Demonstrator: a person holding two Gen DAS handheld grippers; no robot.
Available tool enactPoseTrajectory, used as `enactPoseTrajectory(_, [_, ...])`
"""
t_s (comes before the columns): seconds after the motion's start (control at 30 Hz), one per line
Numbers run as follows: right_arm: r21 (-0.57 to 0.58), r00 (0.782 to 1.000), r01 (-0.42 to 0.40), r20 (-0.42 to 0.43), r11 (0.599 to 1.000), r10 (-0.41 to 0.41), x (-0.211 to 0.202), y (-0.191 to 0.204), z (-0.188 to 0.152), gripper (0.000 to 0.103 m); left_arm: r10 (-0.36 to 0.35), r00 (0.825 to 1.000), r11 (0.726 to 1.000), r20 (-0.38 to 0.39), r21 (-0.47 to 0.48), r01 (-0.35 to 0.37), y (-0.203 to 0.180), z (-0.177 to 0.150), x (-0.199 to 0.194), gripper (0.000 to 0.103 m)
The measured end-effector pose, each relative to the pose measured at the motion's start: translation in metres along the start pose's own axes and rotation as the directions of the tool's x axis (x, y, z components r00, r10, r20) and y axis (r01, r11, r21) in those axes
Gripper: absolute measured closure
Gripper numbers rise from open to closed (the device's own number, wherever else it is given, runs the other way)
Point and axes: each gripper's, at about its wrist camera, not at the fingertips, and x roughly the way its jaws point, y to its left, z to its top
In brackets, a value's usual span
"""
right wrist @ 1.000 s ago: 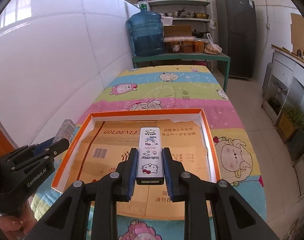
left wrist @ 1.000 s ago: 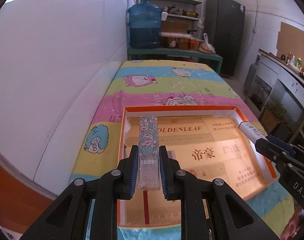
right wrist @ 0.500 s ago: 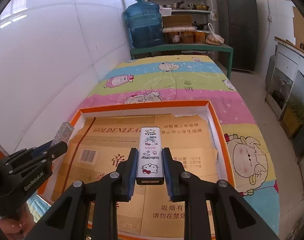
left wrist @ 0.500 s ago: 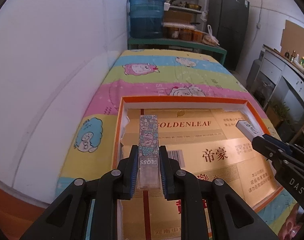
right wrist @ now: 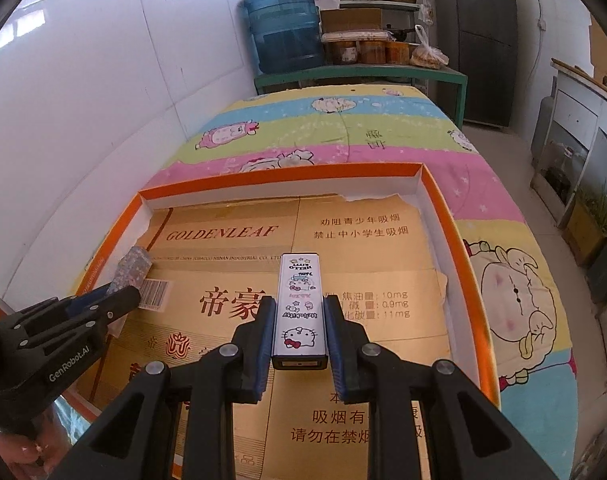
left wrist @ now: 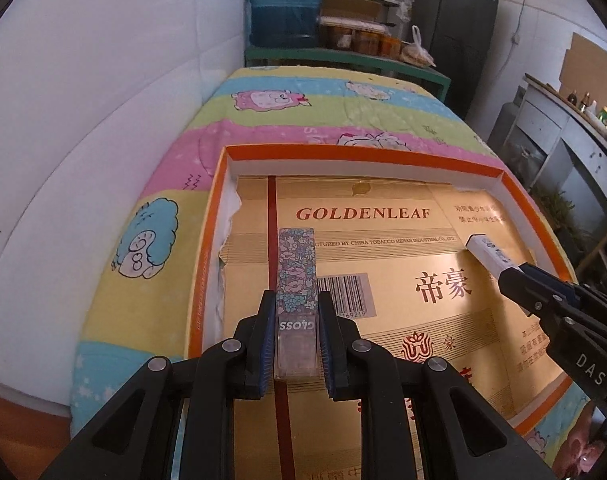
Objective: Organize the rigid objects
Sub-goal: 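Open the left tool releasing the gloss tube while the right tool releases the white box in the tray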
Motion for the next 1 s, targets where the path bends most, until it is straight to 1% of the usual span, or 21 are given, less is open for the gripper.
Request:
enactPoseTrajectory(0.17, [-0.007,1.000,0.002,-0.007,1.000,-0.002,0.002,0.001,-0.002,0.078,0.009,1.000,1.000,-0.010,0.008,-0.009,-0.001,0.000,0.002,0.083])
enactPoseTrajectory(0.3, [-0.017,0.999,0.008,-0.036,1.000,-0.009,0.010,0.003,-0.004,0.078,0.017,1.000,1.000,-0.011,0.013,-0.016,-0.003,0.001,0.003,0.081])
enactPoseTrajectory(0.5, [-0.052,0.999,0.026,-0.039,0.998,-0.028,0.013,0.007,-0.005,0.075,-0.003,1.000,0.998,-0.022,0.063,0.005,-0.009,0.000,0.004,0.068])
enactPoseTrajectory(0.57, [-0.052,0.999,0.022,-0.038,0.998,-0.024,0.012,0.007,-0.005,0.070,-0.016,0.999,0.998,-0.039,0.057,0.018,-0.008,0.001,0.004,0.063])
enactPoseTrajectory(0.63, [-0.049,0.999,0.023,-0.038,0.999,-0.024,0.011,0.007,-0.005,0.060,-0.019,0.999,0.999,-0.047,0.049,0.021,-0.008,0.000,0.003,0.062])
enactPoseTrajectory(0.87, [-0.045,0.999,0.036,-0.010,0.998,-0.037,-0.004,0.006,-0.006,0.060,-0.009,0.999,0.998,-0.031,0.068,0.011,-0.010,-0.003,0.000,0.062])
enactPoseTrajectory(1.0, [-0.032,0.999,0.034,-0.001,0.999,-0.034,-0.016,0.003,-0.008,0.060,-0.019,1.000,0.997,-0.022,0.075,0.021,-0.011,-0.005,-0.006,0.062])
